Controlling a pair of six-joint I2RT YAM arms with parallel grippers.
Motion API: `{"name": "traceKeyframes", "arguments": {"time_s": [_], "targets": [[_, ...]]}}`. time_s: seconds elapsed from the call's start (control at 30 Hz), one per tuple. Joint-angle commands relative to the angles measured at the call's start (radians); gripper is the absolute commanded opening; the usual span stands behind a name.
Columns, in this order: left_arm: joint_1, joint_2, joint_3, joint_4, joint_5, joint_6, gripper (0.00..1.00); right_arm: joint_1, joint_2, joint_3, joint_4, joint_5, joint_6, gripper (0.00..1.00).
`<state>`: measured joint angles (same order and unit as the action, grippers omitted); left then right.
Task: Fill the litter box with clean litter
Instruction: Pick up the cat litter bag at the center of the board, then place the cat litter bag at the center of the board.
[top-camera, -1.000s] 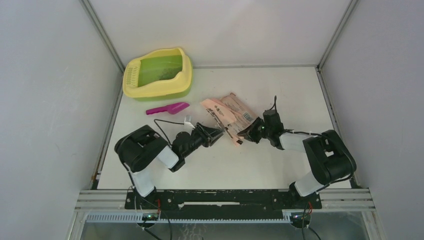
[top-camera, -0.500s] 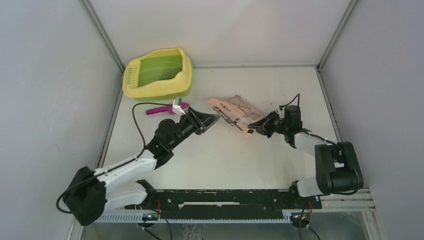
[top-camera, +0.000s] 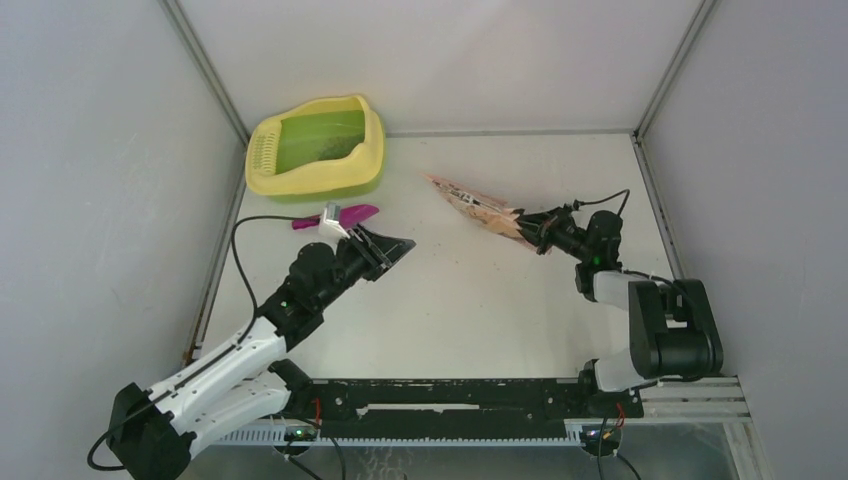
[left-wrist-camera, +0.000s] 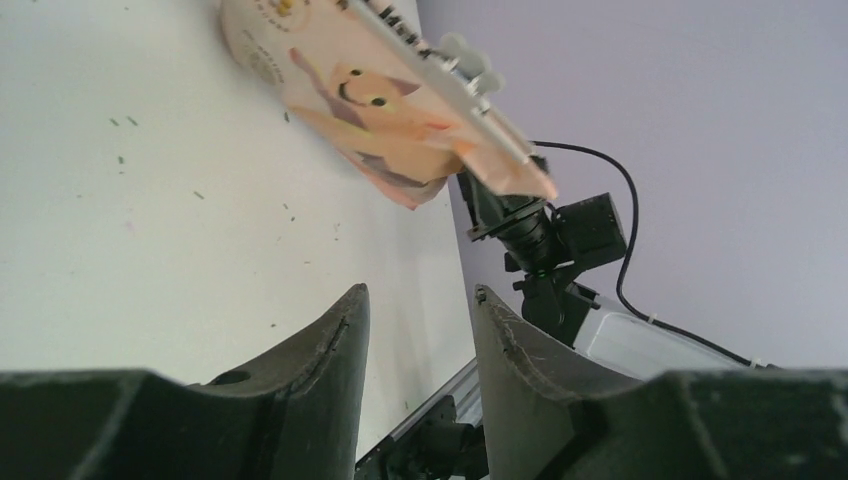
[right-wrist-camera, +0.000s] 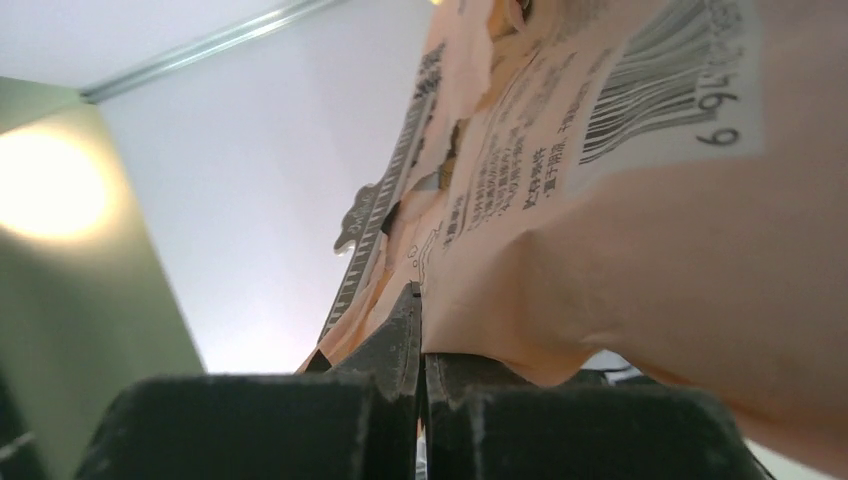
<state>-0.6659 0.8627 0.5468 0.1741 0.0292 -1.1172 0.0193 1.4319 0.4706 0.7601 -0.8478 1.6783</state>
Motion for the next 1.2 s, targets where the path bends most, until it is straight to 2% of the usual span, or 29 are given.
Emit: {"name": "traceKeyframes", "arguments": {"time_s": [0.0,0.07,0.13,0.6,1.0,1.17], "targets": [[0.012,-0.055,-0.026,-0.051,-0.026,0.037,0.47,-0.040,0.076,0.028,0.520,0.007,0.328,0.00],[0.013,-0.066,-0.031,-0.061,-0.026,0.040,0.47,-0.048,0.155,0.053,0.685,0.042,0.423,0.00],[0.014,-0.072,-0.036,-0.066,-0.026,0.039,0.47,-0.053,0.205,0.093,0.753,0.065,0.458,0.00],[0.029,-0.084,-0.054,-0.072,-0.025,0.037,0.47,-0.215,0.239,0.279,0.752,0.144,0.345,0.00],[0.051,-0.093,-0.050,-0.094,-0.015,0.044,0.47,-0.312,0.355,0.513,0.754,0.199,0.197,0.00],[0.063,-0.093,-0.054,-0.103,-0.020,0.051,0.47,-0.312,0.387,0.428,0.740,0.172,0.031,0.00]]}}
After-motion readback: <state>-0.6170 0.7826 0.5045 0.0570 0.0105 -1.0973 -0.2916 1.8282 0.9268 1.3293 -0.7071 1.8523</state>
